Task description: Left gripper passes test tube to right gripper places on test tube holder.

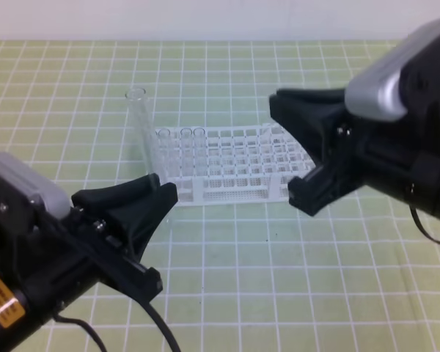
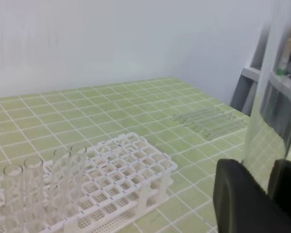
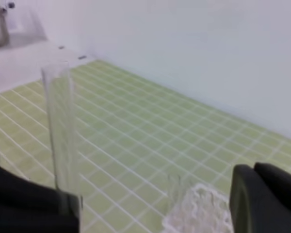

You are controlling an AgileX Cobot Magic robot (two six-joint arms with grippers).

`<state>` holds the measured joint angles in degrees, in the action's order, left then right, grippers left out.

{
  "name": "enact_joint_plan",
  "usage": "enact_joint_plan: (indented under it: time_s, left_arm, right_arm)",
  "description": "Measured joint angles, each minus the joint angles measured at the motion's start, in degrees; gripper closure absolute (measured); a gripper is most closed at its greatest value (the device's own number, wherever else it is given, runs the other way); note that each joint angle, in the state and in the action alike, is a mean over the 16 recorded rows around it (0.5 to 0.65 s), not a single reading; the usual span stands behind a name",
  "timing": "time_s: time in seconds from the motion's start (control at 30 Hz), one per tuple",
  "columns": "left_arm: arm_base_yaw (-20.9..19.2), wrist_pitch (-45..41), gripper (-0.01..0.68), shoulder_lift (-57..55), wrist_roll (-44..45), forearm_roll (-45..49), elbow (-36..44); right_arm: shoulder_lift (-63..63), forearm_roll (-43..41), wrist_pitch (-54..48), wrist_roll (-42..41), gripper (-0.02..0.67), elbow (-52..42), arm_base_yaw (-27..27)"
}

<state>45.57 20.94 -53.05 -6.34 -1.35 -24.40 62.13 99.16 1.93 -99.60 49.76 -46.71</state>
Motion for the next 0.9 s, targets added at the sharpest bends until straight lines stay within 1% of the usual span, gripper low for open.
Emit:
enact_joint_plan:
  time_s: [0.13,0.23,0.33,0.57,0.67,0.77,0.9]
  left_arm:
    - [0.0,0.0,0.621,0.0,0.1,0.0,0.0]
    - [0.0,-0.1,0.621,0.0,0.3,0.0,0.0]
    - [0.0,-0.5,0.603,0.0,0.5,0.0,0.0]
    - [0.0,-2.4,0.621,0.0,1.0,0.0,-1.3]
    - [0.0,-3.7,0.609,0.0,1.1,0.0,-2.0]
    - [0.0,-5.1,0.615,0.0,1.2,0.0,-2.8]
    - [0.0,-6.4,0.627,0.0,1.4,0.0,-3.7]
  right_arm:
    - [0.0,0.1,-4.2,-0.1,0.646,1.7,0.0]
    - [0.0,0.3,-6.9,-0.2,0.612,2.6,0.0]
    - [0.1,0.5,-9.2,-0.2,0.558,3.3,0.0]
    - [1.3,0.9,-14.6,-1.1,0.397,4.0,-0.1]
    - [2.3,0.9,-16.0,-1.7,0.337,4.3,-0.1]
    - [3.6,0.9,-17.1,-2.3,0.298,4.9,-0.1]
    - [5.5,0.9,-18.4,-3.4,0.275,6.0,-0.1]
